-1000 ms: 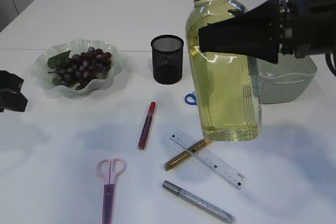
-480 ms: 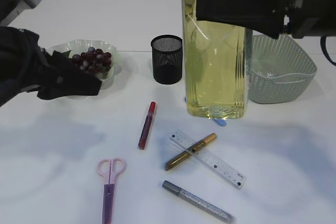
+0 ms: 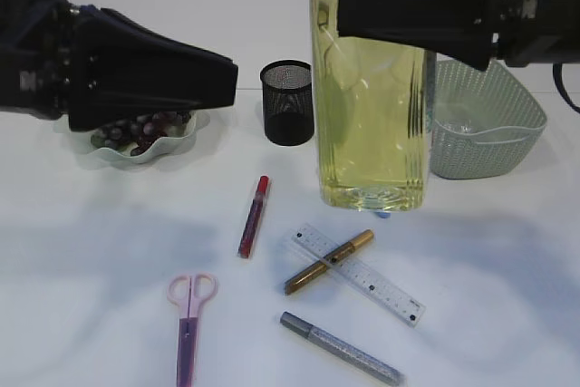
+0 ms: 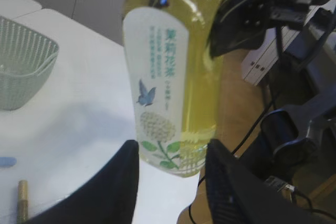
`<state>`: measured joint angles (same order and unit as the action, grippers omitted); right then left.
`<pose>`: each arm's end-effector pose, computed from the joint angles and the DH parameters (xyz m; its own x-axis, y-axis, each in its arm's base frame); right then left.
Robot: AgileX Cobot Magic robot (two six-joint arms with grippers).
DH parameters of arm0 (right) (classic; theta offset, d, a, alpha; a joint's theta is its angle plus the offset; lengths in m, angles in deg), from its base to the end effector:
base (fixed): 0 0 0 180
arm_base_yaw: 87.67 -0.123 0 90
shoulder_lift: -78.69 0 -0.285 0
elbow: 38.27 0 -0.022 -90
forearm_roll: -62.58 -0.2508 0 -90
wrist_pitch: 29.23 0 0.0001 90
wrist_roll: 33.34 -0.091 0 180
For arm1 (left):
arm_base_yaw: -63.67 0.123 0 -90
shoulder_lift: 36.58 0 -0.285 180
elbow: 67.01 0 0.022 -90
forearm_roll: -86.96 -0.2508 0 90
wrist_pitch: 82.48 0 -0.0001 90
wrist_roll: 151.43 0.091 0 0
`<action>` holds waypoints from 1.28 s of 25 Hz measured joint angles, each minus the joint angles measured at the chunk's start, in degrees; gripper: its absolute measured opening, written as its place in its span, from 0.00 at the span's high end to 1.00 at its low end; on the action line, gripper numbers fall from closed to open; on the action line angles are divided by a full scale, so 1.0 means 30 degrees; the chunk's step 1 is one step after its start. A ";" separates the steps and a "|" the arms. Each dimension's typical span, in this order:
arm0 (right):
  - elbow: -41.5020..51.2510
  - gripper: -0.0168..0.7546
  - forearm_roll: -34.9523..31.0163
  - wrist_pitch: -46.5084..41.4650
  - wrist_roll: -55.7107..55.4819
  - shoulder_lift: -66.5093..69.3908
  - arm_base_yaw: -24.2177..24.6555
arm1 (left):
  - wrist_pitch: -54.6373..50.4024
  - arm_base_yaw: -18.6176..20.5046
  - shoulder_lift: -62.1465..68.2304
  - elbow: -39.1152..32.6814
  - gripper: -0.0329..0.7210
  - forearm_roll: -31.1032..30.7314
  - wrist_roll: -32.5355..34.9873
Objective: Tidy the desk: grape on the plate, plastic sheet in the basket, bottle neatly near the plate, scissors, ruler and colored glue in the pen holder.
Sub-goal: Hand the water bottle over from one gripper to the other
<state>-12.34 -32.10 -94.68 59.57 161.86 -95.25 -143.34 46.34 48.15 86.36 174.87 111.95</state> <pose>0.2351 0.1146 0.3387 -0.2881 0.0227 -0.9573 -0.9114 0.3001 0.2814 0.2203 -0.1520 0.3171 -0.4413 0.1169 -0.8897 0.8826 0.2353 -0.4069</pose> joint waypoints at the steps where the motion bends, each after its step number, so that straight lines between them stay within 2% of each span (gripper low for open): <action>1: 0.0000 0.38 -0.0034 0.0000 0.0040 0.0000 0.0000 | -0.0157 0.0000 0.0007 0.0000 0.53 0.0318 0.0122; 3: 0.0000 0.38 -0.0216 0.0000 0.0040 0.0000 0.0000 | -0.0317 0.0000 0.0007 0.0000 0.46 0.0936 0.0254; 7: -0.0027 0.38 -0.0523 0.0000 0.0501 0.0000 0.0000 | -0.0389 -0.0011 0.0007 0.0000 0.18 0.2688 0.0484; 9: -0.0218 0.38 -0.0536 0.0000 0.0679 0.0000 0.0000 | -0.0389 -0.0128 0.0007 0.0000 0.11 0.3404 0.0638; 15: -0.0755 0.38 -0.0566 -0.0039 0.0926 0.0000 0.0000 | -0.0389 -0.1135 0.0484 0.0000 0.08 0.3968 0.1270; 25: -0.1012 0.38 -0.0609 -0.0152 0.0821 0.0000 0.0000 | -0.0389 -0.1173 0.1538 0.0000 0.08 0.4262 0.1329; 32: -0.1012 0.38 -0.0609 -0.0152 0.0603 0.0000 -0.0117 | -0.0389 -0.1990 0.2781 0.1003 0.08 0.4290 0.1329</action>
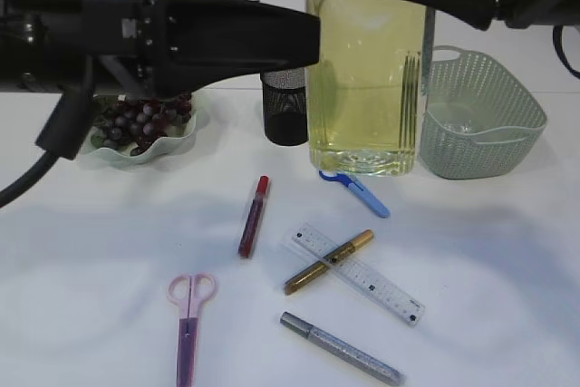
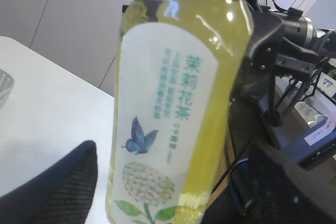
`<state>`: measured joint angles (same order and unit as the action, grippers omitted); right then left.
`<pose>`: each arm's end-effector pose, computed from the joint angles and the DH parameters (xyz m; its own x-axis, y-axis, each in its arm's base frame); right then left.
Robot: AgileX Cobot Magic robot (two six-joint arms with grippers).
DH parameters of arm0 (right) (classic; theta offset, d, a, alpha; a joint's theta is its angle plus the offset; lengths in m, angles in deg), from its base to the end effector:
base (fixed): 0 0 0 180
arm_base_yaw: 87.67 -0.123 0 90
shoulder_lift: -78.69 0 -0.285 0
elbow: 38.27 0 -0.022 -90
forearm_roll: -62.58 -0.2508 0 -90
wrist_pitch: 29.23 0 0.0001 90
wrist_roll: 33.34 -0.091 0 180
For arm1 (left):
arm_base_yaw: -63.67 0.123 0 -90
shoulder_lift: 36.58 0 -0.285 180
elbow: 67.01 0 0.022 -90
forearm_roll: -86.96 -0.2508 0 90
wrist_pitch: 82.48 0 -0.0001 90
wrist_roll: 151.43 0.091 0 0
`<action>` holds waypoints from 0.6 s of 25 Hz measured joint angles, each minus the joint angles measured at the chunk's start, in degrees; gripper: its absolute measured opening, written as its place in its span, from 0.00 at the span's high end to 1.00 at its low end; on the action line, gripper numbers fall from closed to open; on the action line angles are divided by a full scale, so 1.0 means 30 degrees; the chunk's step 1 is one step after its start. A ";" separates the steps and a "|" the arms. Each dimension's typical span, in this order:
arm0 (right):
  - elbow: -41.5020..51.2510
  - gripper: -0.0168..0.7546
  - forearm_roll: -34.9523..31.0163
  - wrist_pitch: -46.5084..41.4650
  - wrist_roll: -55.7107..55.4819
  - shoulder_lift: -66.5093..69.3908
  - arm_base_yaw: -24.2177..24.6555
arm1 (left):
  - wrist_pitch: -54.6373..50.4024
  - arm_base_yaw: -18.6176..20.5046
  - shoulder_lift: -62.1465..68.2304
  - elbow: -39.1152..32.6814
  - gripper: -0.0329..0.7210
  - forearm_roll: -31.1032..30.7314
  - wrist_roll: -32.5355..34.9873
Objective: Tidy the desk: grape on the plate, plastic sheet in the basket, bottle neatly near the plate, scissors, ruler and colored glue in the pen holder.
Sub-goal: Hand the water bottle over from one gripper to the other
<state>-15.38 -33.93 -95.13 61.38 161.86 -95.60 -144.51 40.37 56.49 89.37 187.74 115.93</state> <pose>0.2376 0.1165 0.3565 -0.2118 0.0509 -0.9760 -0.9327 0.2877 0.2174 0.2388 -0.1889 0.3089 -0.5188 -0.0031 -0.8549 0.8478 0.1266 -0.5150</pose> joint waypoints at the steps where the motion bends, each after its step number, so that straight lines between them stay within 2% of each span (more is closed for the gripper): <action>1: 0.0000 0.38 0.0000 0.0000 0.0000 0.0000 -0.0046 | 0.0000 -0.0086 0.0207 0.0177 0.09 0.0000 0.0000; 10: 0.0000 0.38 0.0000 0.0003 -0.0036 0.0000 -0.0233 | -0.0110 -0.0481 0.1456 0.1504 0.10 0.0000 0.0000; 15: 0.0000 0.38 0.0034 0.0003 -0.0036 0.0000 -0.0233 | -0.1285 -0.0481 0.2343 0.1784 0.10 -0.0080 0.0000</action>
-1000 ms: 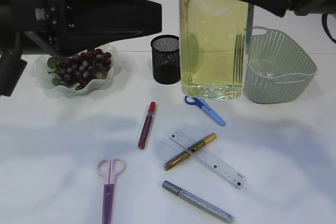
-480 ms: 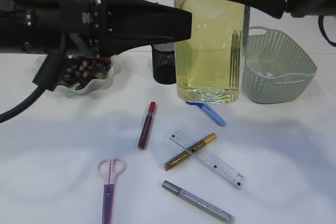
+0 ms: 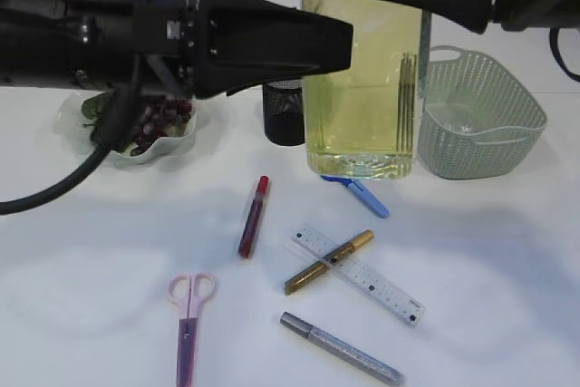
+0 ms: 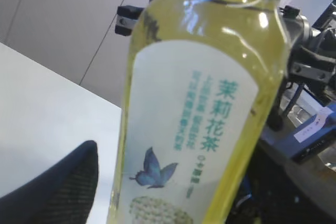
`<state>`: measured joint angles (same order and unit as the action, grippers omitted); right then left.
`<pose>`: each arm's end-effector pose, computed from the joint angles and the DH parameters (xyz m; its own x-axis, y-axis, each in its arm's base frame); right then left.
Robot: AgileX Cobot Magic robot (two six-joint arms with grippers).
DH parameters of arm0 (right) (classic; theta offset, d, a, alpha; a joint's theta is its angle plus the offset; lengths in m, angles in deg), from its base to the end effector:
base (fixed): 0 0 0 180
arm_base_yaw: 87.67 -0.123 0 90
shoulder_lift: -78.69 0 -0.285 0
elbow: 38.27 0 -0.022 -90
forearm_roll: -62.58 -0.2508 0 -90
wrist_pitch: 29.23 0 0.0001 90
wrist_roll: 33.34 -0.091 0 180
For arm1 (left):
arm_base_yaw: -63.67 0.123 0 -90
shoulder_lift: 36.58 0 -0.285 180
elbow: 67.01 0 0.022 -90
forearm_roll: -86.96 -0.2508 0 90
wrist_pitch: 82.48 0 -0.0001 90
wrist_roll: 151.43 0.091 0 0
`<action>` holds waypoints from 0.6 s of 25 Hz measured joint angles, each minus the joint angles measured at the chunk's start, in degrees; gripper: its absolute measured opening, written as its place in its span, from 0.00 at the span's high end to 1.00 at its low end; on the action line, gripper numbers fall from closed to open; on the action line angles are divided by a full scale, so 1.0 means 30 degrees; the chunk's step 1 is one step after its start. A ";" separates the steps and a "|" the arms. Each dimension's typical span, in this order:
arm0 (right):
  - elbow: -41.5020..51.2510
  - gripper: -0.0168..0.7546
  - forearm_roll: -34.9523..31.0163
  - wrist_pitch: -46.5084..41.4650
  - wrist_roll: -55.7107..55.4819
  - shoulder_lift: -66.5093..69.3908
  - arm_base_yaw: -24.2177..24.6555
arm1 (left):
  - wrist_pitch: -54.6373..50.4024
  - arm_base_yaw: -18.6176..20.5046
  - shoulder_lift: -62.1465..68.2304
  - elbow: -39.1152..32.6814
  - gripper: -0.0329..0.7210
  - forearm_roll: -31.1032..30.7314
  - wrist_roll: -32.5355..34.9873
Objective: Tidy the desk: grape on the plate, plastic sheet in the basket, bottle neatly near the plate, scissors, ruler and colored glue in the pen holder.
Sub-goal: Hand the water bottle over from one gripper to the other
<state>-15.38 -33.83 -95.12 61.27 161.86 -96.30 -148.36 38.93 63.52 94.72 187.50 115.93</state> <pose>0.2362 0.1194 0.3564 -0.2140 0.0471 -0.9757 -0.9359 0.2763 0.2186 0.2573 -0.2085 0.2995 -0.5401 0.0273 -0.8411 0.8413 0.0450 -0.5388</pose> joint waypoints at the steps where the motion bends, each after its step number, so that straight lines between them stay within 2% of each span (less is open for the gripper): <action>1: 0.0000 0.38 0.0000 0.0000 0.0000 0.0000 0.0000 | -0.0193 0.0000 0.0142 0.0048 0.10 -0.0033 0.0000; 7: 0.0000 0.38 0.0000 0.0000 0.0000 0.0000 0.0000 | -0.0313 -0.0167 0.0265 0.0141 0.11 -0.0143 0.0000; 15: 0.0000 0.38 0.0293 -0.0081 -0.0074 0.0000 0.0000 | 0.0248 -0.1409 0.1156 0.0285 0.12 -0.0111 0.0377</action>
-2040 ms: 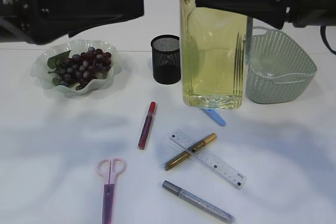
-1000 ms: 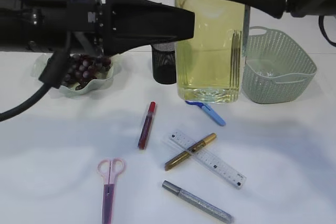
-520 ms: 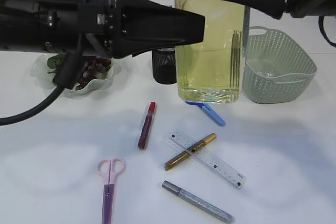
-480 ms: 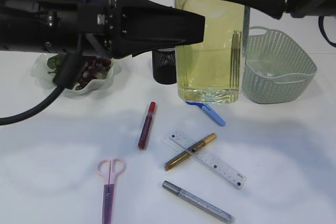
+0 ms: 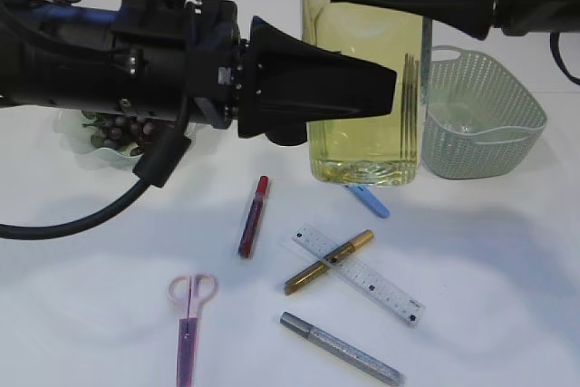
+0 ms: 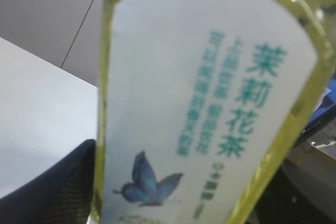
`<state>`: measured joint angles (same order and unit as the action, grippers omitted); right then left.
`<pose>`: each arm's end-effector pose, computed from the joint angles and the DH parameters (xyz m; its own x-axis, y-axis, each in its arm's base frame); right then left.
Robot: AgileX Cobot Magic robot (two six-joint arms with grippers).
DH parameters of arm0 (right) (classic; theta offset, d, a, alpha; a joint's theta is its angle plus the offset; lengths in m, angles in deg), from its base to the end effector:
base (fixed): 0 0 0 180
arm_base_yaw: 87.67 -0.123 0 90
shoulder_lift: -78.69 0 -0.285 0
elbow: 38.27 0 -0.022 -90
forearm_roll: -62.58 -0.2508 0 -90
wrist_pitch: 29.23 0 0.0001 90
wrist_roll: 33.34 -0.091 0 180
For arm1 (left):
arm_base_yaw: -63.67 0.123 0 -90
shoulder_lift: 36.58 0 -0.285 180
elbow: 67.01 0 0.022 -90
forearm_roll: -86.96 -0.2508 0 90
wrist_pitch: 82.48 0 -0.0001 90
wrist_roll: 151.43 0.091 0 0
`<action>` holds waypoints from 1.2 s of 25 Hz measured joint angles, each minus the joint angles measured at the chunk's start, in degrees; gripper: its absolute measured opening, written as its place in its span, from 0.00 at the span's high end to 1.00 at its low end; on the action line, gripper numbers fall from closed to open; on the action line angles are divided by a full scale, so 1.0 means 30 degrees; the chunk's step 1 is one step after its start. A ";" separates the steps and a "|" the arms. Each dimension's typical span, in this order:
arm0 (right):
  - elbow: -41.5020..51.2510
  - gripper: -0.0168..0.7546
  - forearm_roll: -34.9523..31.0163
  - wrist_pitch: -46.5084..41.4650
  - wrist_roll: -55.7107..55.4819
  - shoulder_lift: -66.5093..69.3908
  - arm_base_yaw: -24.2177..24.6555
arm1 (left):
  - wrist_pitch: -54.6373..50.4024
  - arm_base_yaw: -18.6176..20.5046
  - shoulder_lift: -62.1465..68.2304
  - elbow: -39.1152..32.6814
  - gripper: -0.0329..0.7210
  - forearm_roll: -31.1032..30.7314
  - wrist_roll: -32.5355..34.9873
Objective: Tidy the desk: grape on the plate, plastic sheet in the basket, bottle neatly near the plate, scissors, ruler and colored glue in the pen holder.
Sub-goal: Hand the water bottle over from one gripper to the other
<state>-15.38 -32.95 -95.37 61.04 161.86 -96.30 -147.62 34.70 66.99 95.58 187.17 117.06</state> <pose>0.2354 0.1196 0.3553 -0.2157 0.0333 -0.9759 -0.9379 0.2711 0.2166 0.2524 -0.2326 0.2827 -0.5512 0.0902 -0.8295 0.8332 0.0062 -0.5530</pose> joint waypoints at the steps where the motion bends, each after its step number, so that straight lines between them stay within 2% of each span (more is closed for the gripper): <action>1: 0.0000 0.38 0.0037 0.0000 -0.0010 0.0000 0.0000 | 0.0000 -0.0079 0.0092 0.0086 0.12 0.0000 0.0074; 8: 0.0000 0.38 -0.0280 0.0067 -0.0043 0.0000 0.0000 | 0.0197 -0.0662 0.0629 0.1509 0.14 -0.0260 0.0109; 18: 0.0000 0.38 -0.0246 0.0030 -0.0043 0.0000 0.0000 | 0.0396 -0.0883 0.0816 0.1619 0.16 -0.0301 0.0109; 25: 0.0000 0.39 -0.0212 0.0063 -0.0293 0.0000 0.0000 | 0.0362 -0.0911 0.0816 0.1710 0.31 -0.0412 0.0414; 30: 0.0000 0.38 -0.0212 0.0063 -0.0259 0.0000 0.0000 | 0.0397 -0.0911 0.0816 0.1710 0.34 -0.0412 0.0414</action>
<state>-15.38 -33.59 -95.18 60.27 161.86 -96.30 -146.43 31.97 69.44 100.71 185.94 118.31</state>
